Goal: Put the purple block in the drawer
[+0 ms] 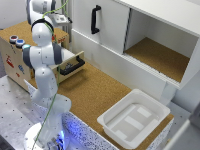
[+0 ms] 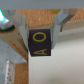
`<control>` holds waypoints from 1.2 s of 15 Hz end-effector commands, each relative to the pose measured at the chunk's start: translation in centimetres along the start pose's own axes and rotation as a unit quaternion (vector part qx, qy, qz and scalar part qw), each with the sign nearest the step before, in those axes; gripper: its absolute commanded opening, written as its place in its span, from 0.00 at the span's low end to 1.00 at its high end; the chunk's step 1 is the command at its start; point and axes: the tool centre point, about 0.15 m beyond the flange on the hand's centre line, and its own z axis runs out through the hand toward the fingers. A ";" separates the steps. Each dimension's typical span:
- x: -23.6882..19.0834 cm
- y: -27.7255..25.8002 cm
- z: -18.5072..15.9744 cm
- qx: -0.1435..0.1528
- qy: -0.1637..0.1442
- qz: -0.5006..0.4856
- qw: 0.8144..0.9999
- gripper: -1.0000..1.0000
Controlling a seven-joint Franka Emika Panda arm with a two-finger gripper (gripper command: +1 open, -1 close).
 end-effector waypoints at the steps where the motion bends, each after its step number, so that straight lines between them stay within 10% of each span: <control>1: -5.6 0.4 7.2 -0.064 0.084 -0.036 0.994 0.00; 16: 4.5 9.1 12.6 -0.059 0.037 0.004 0.998 0.00; 17: 4.1 8.8 12.3 -0.057 0.031 0.004 0.998 1.00; 18: 3.6 8.4 11.8 -0.055 0.035 0.005 0.998 1.00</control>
